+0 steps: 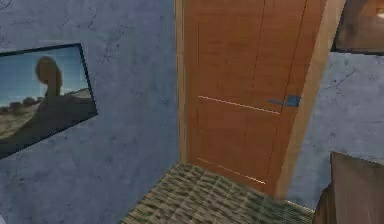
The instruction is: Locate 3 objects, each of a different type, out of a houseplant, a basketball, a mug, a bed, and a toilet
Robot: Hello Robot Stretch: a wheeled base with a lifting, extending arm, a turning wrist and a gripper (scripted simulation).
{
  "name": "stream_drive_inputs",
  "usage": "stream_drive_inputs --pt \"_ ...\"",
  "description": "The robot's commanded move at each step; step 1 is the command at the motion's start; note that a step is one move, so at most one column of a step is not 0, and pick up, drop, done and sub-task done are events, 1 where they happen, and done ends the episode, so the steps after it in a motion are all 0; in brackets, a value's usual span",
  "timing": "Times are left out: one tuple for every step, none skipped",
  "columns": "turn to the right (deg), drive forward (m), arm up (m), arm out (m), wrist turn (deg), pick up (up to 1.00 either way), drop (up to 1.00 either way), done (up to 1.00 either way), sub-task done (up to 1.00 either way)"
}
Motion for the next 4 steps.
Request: stream_drive_inputs --pt "-45.0 0.00 0.00 0.00 0.0 0.00 0.00 0.00 0.00" --pt "-45.0 0.00 0.00 0.00 0.0 0.00 0.00 0.00 0.00" --pt "-30.0 0.00 0.00 0.00 0.0 0.00 0.00 0.00 0.00" --pt "0.0 0.50 0.00 0.00 0.0 0.00 0.00 0.00 0.00"
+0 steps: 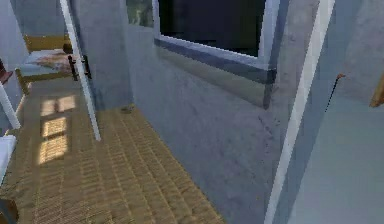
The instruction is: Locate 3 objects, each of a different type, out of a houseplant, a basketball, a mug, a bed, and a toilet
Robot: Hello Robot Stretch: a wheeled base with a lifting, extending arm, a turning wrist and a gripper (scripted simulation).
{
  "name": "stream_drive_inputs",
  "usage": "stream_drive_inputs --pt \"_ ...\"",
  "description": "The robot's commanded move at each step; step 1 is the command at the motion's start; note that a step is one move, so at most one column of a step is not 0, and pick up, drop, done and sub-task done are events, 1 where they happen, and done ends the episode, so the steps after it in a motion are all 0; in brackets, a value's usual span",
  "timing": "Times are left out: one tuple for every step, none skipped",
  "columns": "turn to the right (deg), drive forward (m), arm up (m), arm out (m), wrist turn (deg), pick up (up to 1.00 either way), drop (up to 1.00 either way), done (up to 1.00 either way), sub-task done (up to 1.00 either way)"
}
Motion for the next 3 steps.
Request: stream_drive_inputs --pt "-24.0 0.00 0.00 0.00 0.0 0.00 0.00 0.00 0.00" --pt "0.0 0.75 0.00 0.00 0.0 0.00 0.00 0.00 0.00" --pt "-45.0 0.00 0.00 0.00 0.0 0.00 0.00 0.00 0.00"
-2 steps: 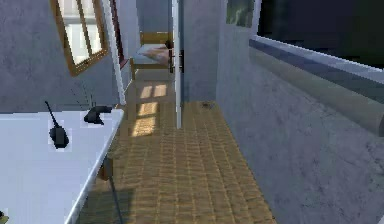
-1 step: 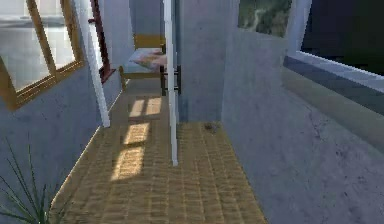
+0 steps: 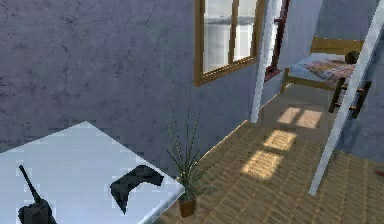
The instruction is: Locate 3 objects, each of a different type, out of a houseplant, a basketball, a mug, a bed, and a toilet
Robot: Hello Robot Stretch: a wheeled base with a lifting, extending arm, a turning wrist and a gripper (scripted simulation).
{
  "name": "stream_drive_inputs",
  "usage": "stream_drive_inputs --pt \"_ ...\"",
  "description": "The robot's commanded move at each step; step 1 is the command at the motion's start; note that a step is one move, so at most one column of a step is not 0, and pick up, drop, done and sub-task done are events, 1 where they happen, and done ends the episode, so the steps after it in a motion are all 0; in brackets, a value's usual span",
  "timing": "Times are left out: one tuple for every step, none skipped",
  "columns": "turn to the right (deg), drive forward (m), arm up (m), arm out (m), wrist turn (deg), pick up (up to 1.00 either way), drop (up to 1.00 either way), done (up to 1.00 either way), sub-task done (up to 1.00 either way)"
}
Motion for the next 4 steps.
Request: stream_drive_inputs --pt "0.0 0.00 0.00 0.00 0.0 0.00 0.00 0.00 1.00" --pt "24.0 0.00 0.00 0.00 0.0 0.00 0.00 0.00 0.00" --pt "0.0 0.60 0.00 0.00 0.0 0.00 0.00 0.00 0.00" --pt "0.0 1.00 0.00 0.00 0.0 0.00 0.00 0.00 0.00"
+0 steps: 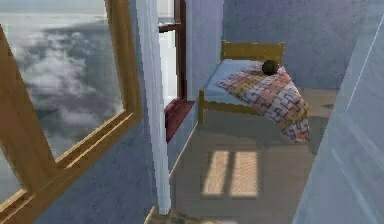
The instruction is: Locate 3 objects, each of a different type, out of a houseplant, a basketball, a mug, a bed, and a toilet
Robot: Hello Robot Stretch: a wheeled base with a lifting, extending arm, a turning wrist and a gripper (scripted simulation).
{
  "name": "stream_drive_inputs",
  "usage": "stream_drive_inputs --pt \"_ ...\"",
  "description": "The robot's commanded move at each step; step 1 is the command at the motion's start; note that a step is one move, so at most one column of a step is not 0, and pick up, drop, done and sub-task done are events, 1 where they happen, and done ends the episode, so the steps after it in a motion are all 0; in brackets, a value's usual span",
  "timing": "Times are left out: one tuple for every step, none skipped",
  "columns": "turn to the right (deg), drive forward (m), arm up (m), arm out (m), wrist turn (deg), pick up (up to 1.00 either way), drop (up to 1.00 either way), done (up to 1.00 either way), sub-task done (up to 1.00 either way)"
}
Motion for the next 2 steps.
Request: stream_drive_inputs --pt "9.0 0.00 0.00 0.00 0.0 0.00 0.00 0.00 0.00" --pt "0.0 0.30 0.00 0.00 0.0 0.00 0.00 0.00 0.00"
